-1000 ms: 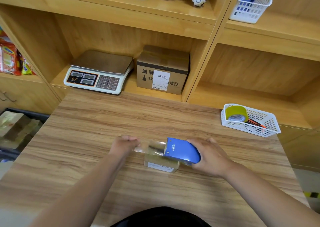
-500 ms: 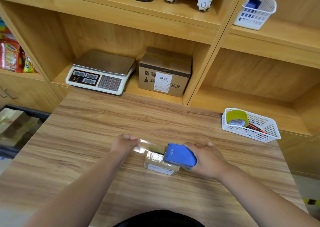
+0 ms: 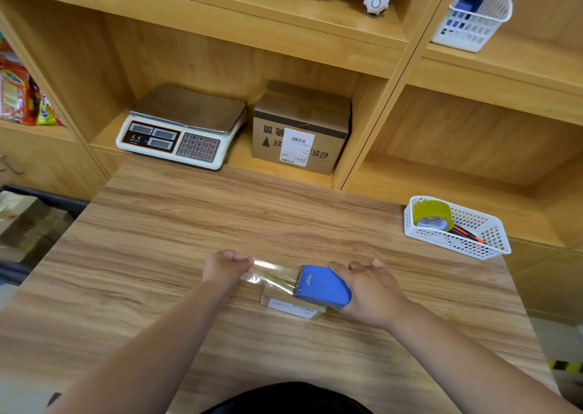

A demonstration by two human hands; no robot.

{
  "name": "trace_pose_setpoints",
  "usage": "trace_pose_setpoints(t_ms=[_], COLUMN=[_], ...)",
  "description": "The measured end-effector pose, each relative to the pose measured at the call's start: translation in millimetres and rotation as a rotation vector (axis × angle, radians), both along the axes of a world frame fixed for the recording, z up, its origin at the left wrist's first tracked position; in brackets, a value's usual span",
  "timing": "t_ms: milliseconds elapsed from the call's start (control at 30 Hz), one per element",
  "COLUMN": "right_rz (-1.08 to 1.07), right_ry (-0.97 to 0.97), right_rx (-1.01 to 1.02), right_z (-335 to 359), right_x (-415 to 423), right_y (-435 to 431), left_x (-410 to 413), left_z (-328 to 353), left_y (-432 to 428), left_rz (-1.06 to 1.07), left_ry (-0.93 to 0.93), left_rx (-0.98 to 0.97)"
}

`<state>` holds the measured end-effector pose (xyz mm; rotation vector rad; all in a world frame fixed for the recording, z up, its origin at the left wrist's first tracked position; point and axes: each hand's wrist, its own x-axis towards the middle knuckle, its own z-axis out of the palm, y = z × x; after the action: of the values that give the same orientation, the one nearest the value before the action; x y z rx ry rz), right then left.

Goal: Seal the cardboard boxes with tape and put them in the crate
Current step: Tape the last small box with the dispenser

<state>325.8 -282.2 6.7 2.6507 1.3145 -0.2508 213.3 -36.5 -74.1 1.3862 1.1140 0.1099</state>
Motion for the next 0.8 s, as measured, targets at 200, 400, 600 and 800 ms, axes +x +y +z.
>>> trace_pose_setpoints(t_ms=[200,400,600,800], right_rz=[0.007,0.014,0.005,-0.01], right_ry=[-0.002,-0.019,-0.019,-0.012], right_rx=[-0.025,-0.048,-0.05,-0.043], right_z=[1,0,-1,-3], right_x=[0,-1,-3,-2], right_y=[1,3,1,1], left_x=[-1,0,2,5], left_z=[-6,-15,-26,-33], left_y=[-1,-9,-20,-36], left_rz=[-0.017,0.022,0.04,0.063], left_ry=[0.007,0.021,0.046,0.052], left_rx=[0.007,-0.01,0.01,0.035])
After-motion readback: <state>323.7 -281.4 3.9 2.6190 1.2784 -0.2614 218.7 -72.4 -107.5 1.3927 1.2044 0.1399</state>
